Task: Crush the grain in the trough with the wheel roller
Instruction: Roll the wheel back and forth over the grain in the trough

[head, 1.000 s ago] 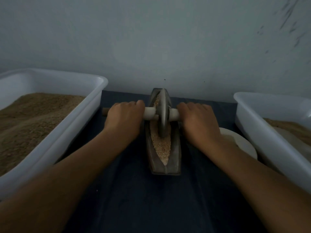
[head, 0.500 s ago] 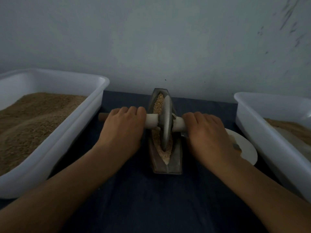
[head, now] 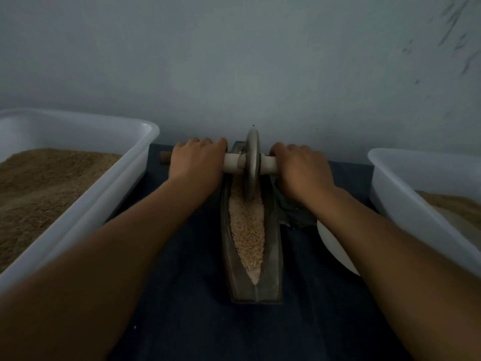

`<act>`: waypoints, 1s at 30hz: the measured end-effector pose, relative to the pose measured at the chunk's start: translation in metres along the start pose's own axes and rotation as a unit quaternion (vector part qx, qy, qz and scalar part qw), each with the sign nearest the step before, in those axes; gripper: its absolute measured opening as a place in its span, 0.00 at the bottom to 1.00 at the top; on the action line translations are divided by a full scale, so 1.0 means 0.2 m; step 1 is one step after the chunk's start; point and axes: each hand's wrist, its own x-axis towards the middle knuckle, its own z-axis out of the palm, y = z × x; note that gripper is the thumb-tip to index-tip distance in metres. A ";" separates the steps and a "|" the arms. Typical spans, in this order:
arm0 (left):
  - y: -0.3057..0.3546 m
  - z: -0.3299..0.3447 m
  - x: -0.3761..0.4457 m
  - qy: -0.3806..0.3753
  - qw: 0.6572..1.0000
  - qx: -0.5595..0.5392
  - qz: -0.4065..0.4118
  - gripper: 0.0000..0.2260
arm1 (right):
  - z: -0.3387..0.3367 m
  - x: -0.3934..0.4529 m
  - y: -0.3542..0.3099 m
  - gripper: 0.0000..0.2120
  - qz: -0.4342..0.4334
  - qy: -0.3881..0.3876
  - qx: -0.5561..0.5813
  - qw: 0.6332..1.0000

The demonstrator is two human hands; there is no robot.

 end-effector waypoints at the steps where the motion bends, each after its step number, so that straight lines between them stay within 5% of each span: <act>1: 0.00 0.00 0.01 -0.002 1.000 -0.003 0.000 0.14 | 0.01 0.01 0.00 0.16 0.001 0.001 0.006 1.000; 11: 0.04 -0.04 -0.15 0.038 0.999 0.016 0.025 0.11 | -0.01 -0.18 -0.03 0.09 0.004 0.031 0.045 0.999; 17: 0.06 -0.14 -0.41 0.048 0.998 -0.026 0.036 0.12 | -0.11 -0.42 -0.08 0.12 -0.023 0.058 0.058 0.996; 23: 0.07 -0.31 -0.62 0.038 0.995 -0.083 0.040 0.17 | -0.27 -0.61 -0.14 0.25 -0.042 0.062 0.051 0.996; 30: 0.08 -0.33 -0.66 0.037 0.996 -0.073 0.040 0.18 | -0.29 -0.64 -0.15 0.24 -0.038 0.068 0.063 0.995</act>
